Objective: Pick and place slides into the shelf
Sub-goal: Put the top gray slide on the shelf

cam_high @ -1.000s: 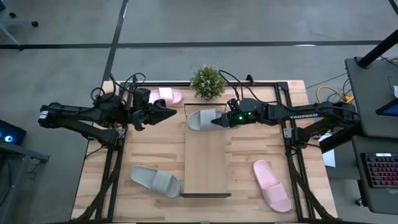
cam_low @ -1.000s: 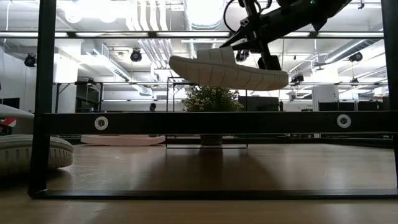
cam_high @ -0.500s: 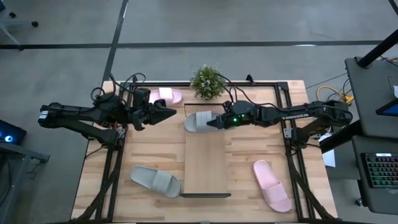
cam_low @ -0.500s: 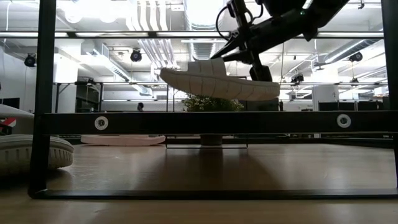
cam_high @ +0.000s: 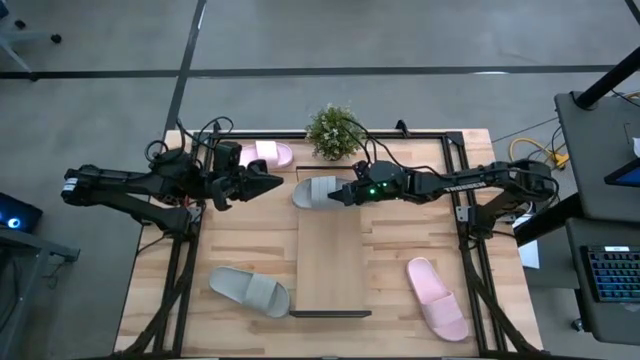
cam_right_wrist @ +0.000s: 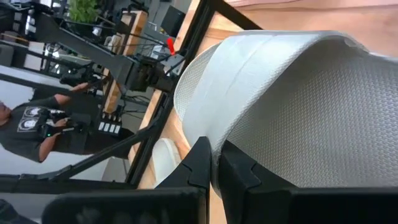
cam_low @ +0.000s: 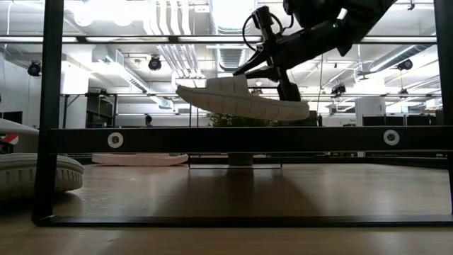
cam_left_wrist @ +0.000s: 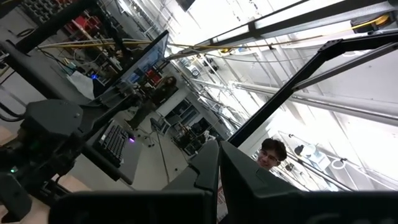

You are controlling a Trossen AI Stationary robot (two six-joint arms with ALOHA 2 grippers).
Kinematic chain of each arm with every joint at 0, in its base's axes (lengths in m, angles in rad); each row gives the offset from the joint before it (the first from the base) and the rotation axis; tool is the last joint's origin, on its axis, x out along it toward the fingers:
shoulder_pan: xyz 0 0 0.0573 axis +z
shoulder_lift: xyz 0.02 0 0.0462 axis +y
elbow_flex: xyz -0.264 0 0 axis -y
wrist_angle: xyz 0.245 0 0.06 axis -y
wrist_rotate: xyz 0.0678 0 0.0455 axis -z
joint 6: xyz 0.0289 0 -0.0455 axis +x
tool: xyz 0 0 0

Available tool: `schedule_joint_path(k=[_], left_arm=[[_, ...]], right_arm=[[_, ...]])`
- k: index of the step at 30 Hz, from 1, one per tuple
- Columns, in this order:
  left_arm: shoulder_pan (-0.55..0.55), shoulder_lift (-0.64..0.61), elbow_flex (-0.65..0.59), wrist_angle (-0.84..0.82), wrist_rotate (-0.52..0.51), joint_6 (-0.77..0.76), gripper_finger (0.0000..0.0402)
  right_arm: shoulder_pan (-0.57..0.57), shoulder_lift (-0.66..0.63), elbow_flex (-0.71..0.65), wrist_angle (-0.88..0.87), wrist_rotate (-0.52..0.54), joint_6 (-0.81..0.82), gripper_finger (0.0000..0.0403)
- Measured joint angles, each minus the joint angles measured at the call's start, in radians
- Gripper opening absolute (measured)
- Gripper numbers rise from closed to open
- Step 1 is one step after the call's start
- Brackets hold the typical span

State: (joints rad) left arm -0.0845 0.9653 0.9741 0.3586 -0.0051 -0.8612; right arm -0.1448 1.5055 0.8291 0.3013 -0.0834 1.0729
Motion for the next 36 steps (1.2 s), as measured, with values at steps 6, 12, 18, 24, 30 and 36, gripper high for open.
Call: schedule_joint_path(k=[6, 12, 18, 24, 30, 36], left_arm=[[0.000, 0.000, 0.000, 0.000, 0.001, 0.000, 0.0000], [0.000, 0.000, 0.001, 0.000, 0.016, -0.022, 0.0000], [-0.001, 0.000, 0.001, 0.000, 0.032, -0.023, 0.0000], [-0.001, 0.000, 0.001, 0.000, 0.032, -0.022, 0.0000], [-0.001, 0.000, 0.002, 0.001, 0.049, -0.023, 0.0000], [-0.001, 0.001, 0.002, 0.001, 0.054, -0.024, 0.0000]], right_arm=[[0.000, 0.041, 0.013, 0.028, -0.009, 0.000, 0.0008], [-0.008, 0.077, 0.032, 0.025, -0.026, -0.018, 0.0009], [-0.031, 0.082, 0.036, 0.027, -0.028, -0.027, 0.0008], [-0.043, 0.082, 0.036, 0.026, -0.029, -0.035, 0.0009], [-0.050, 0.082, 0.035, 0.025, -0.021, -0.045, 0.0009], [-0.055, 0.097, 0.035, 0.026, -0.020, -0.052, 0.0009]])
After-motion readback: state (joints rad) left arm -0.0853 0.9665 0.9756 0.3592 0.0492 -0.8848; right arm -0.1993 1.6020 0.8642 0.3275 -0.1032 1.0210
